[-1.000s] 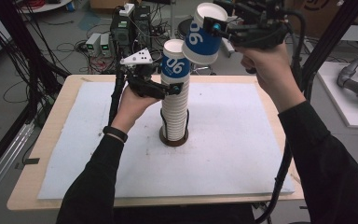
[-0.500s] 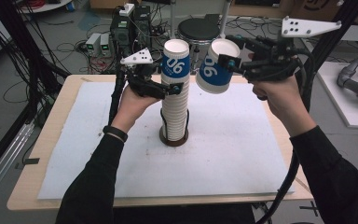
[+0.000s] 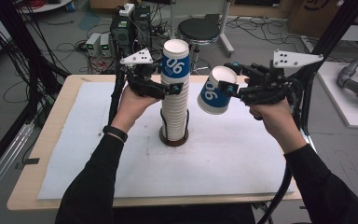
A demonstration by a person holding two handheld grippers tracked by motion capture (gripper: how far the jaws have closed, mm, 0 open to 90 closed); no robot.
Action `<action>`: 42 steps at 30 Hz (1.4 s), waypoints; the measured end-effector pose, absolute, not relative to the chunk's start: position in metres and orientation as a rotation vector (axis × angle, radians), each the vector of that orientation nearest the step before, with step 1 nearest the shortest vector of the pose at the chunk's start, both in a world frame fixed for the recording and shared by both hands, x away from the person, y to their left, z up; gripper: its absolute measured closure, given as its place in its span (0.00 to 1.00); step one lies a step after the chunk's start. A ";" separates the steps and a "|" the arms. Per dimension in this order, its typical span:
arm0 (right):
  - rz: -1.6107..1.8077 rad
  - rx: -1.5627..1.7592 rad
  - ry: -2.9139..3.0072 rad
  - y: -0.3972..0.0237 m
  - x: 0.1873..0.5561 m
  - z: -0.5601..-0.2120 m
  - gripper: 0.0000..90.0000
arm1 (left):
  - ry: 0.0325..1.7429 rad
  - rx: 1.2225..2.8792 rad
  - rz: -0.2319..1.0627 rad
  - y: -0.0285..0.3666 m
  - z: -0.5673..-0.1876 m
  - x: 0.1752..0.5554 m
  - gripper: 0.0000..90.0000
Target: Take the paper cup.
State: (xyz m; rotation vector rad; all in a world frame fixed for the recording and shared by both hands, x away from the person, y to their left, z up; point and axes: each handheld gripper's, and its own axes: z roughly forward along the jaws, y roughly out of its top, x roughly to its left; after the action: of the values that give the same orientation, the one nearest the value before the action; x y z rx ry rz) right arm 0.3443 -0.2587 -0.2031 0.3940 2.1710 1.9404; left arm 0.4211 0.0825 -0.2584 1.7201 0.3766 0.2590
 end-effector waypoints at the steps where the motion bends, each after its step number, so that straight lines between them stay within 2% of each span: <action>1: 1.935 0.405 2.176 -0.259 0.344 -0.207 0.35 | 0.378 1.719 0.259 0.082 -0.258 0.421 0.12; 20: 1.935 0.426 2.215 -0.258 0.334 -0.267 0.35 | 0.374 1.715 0.251 0.083 -0.259 0.422 0.12; 42: 1.966 0.445 2.218 -0.261 0.332 -0.286 0.35 | 0.372 1.734 0.279 0.082 -0.262 0.418 0.10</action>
State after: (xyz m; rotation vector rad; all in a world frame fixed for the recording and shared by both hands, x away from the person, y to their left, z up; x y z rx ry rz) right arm 0.3324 -0.2609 -0.2859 0.4455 2.2182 1.9656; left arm 0.4183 0.0816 -0.2618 1.7344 0.3723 0.2792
